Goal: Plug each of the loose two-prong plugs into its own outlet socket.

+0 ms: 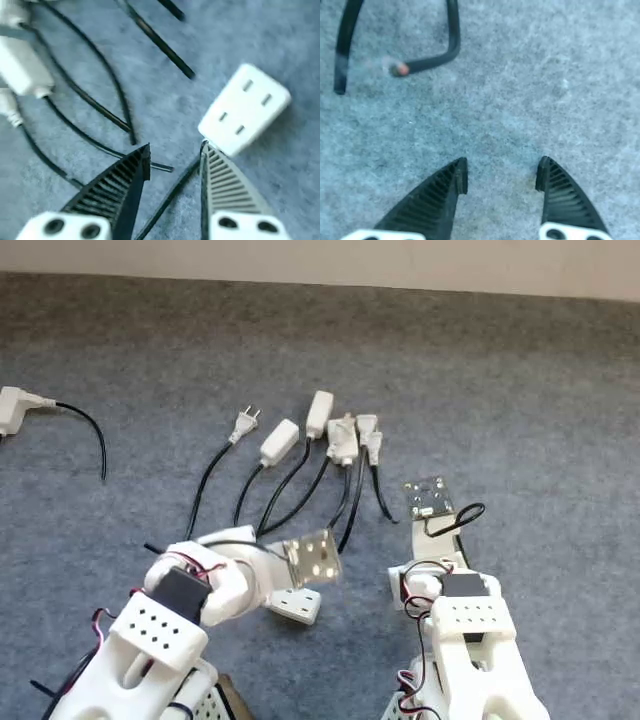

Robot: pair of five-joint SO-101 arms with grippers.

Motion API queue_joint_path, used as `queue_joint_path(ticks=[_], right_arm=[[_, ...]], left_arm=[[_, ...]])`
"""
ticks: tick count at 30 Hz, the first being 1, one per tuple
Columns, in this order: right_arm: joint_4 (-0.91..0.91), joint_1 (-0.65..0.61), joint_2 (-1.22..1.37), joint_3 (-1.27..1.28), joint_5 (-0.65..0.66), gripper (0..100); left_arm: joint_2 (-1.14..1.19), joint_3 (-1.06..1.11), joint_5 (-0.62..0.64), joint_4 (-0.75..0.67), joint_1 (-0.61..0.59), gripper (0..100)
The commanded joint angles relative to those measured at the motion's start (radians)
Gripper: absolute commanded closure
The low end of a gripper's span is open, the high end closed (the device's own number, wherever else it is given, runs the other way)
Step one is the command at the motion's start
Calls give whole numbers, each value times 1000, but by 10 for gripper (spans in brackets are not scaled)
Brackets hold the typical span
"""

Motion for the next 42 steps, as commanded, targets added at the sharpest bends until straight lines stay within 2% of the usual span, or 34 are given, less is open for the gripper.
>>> queue_joint_path(ticks=[1, 6, 8, 12, 15, 19, 23, 26, 33, 42], right_arm=[[-15, -13, -13, -4, -2, 774], [-15, -10, -19, -4, -2, 774], [-15, -10, -19, -8, -2, 774], [-22, -10, -21, -53, -2, 774], [-22, -22, -10, -194, -9, 774], [88, -91, 30, -475, -103, 774], [147, -173, 196, -705, -186, 774], [70, -208, 340, -725, -204, 774], [-114, -189, 693, -852, -203, 774], [-151, -179, 969, -1075, -204, 774]], left_arm=[[-5, -101, 233, -103, -68, 836], [38, -27, 667, -493, -228, 836], [93, -24, 741, -583, -325, 836], [265, -48, 816, -623, -507, 836], [406, -79, 830, -697, -582, 836], [555, -128, 830, -755, -591, 836], [645, -177, 830, -755, -595, 836], [654, -182, 830, -755, -610, 836], [656, -177, 829, -755, -598, 836], [661, -176, 825, -755, -547, 836]])
